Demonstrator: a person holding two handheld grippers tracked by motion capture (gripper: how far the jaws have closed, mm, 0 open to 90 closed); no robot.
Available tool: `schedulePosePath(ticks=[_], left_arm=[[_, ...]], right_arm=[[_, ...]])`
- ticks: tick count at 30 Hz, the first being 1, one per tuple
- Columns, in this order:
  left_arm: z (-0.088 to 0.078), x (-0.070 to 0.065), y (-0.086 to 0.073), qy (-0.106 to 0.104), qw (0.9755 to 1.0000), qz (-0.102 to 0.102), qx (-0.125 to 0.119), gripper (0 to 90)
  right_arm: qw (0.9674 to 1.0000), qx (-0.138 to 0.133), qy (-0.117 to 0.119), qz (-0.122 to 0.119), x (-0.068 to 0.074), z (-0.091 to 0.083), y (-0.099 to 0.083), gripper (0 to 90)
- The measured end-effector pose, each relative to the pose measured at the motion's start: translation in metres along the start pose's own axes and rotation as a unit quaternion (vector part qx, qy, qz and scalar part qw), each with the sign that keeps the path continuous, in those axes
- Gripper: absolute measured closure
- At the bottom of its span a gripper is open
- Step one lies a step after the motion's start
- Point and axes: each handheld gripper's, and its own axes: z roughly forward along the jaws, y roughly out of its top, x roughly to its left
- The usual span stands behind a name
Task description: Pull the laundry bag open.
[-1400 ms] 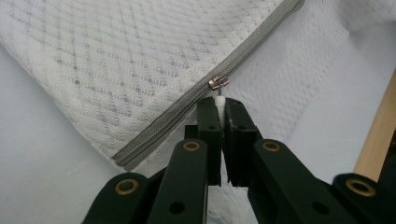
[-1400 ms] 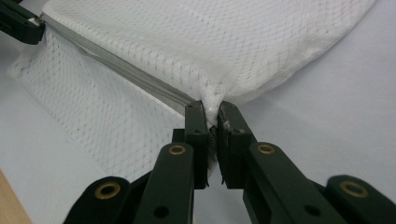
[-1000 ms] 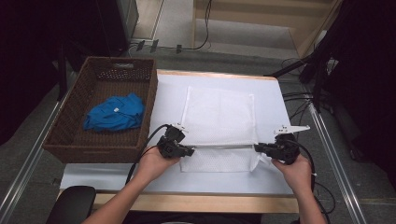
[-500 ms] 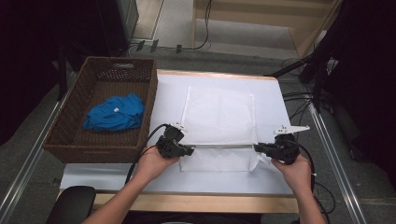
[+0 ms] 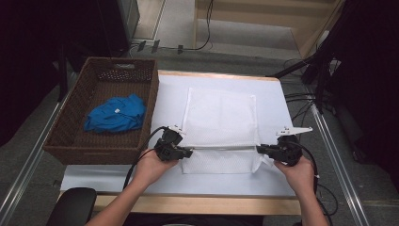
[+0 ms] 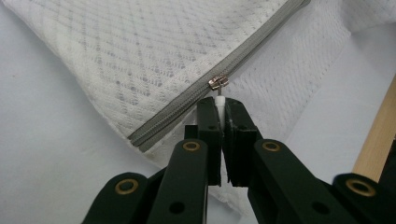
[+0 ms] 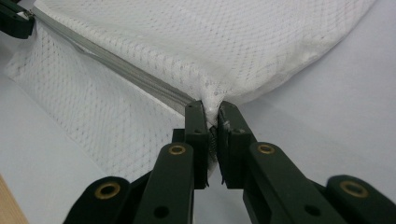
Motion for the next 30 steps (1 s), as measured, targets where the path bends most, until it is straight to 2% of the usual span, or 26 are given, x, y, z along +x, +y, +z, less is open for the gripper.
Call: schedulePosePath(ticks=[12,17,23,30], left_arm=[[0.001,-0.002,-0.002,0.003,1.0,-0.004,-0.002,87.6],[0.0,-0.003,-0.002,0.016,0.9999,0.005,-0.003,87.6],[-0.003,-0.001,-0.008,0.026,0.9995,-0.02,-0.002,87.6],[-0.008,-0.001,-0.014,0.043,0.9987,-0.029,-0.004,87.6]], right_arm=[[1.0,0.002,0.0,0.001,0.0,0.0,0.0,85.4],[1.0,0.001,0.0,0.001,0.0,0.0,0.0,85.4],[1.0,0.002,-0.001,0.003,-0.002,0.0,0.0,85.4],[1.0,0.003,-0.003,0.006,-0.003,0.0,-0.002,85.3]])
